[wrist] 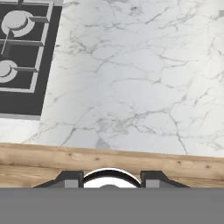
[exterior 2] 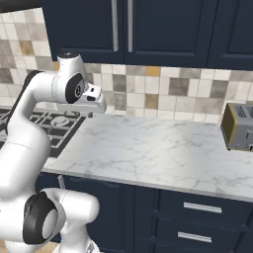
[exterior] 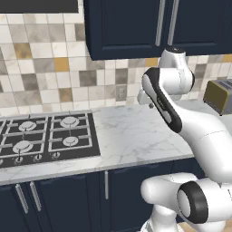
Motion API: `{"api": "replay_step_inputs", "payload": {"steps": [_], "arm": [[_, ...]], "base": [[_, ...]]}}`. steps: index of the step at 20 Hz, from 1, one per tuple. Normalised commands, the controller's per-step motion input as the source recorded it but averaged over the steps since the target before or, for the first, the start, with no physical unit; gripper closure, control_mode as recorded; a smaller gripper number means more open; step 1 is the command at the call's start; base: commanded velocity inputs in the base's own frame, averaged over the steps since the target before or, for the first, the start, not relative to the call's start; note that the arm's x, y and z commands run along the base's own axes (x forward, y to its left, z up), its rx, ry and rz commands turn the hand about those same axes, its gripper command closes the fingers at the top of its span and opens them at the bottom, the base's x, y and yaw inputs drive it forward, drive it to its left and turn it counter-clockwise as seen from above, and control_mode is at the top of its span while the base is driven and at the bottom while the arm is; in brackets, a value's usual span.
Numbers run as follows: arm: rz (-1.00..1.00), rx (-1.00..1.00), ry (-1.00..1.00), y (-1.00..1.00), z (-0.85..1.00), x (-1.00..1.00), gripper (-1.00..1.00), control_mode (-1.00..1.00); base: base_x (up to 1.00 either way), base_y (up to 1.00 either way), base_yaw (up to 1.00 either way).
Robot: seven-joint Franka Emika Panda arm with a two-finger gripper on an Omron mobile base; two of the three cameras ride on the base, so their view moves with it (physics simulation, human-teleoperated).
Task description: Take the tongs from the drawer on the right and place them on the dining counter next to the tray containing the hot dog.
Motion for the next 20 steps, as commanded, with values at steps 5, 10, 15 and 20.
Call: {"api": "replay_step_inputs", "payload": {"steps": [5,10,15,20], "arm": [[-0.02,0.0,0.0,-0.05,0.0,-0.14,-1.0,-1.0],[-0.08,0.0,0.0,-0.26,-0.11,-0.3,-1.0,-1.0],[-0.11,0.0,0.0,-0.34,-0.24,-0.3,-1.0,-1.0],[-0.15,0.01,-0.05,-0.33,-0.35,-0.09,-1.0,-1.0]], "base": [[0.0,0.0,0.0],[0.0,0.0,0.0],[0.0,0.0,0.0],[0.0,0.0,0.0]]}}
